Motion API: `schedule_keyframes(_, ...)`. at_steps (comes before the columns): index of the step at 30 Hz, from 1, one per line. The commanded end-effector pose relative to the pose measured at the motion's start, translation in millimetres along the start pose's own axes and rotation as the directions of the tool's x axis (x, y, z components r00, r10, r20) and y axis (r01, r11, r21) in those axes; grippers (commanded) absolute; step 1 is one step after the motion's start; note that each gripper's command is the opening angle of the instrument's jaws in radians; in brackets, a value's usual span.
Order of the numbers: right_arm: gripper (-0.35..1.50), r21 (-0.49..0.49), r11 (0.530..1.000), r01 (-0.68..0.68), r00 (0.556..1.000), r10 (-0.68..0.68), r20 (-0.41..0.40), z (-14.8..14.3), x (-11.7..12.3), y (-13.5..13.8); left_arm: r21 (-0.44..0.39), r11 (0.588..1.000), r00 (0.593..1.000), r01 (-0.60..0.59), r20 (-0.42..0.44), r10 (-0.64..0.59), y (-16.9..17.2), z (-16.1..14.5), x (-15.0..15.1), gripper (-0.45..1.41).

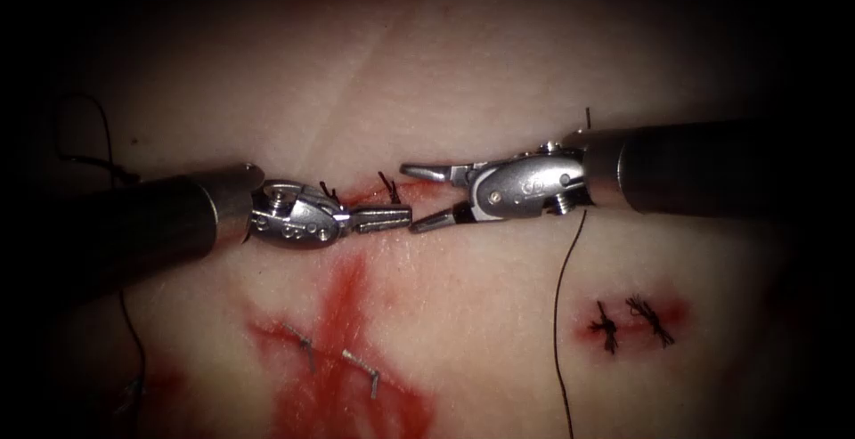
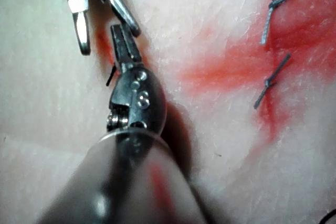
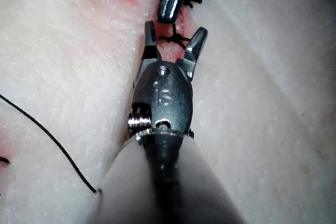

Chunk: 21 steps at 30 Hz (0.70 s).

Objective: Wound Closure

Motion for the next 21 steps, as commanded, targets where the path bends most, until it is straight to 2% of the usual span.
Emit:
schedule_keyframes(1,1.27,0.004,1.000,0.005,1.000,-0.005,-0.007,1.4,-0.5,-0.8,-0.003,1.000,1.000,0.007,-0.003,-0.007,-0.1,0.6,-0.6,-0.45)
schedule_keyframes(7,1.25,-0.001,1.000,0.016,1.000,-0.016,-0.019,2.6,-1.1,-1.3,-0.007,0.999,0.999,0.041,-0.014,-0.041,0.0,0.6,-0.9,-0.45)
schedule_keyframes(11,1.25,-0.003,1.000,0.016,0.997,-0.016,-0.073,3.4,-1.1,-1.2,-0.014,0.998,0.998,0.058,-0.021,-0.058,0.0,0.7,-1.1,-0.45)
schedule_keyframes(13,1.18,0.003,1.000,0.021,0.994,-0.021,-0.106,3.9,-1.1,-1.0,-0.023,0.997,0.997,0.070,-0.035,-0.071,0.1,0.7,-1.3,-0.45)
schedule_keyframes(21,1.18,-0.017,1.000,0.023,0.993,-0.025,-0.118,5.4,-0.7,-1.4,-0.047,0.994,0.992,0.095,-0.075,-0.098,0.2,0.7,-1.6,-0.45)
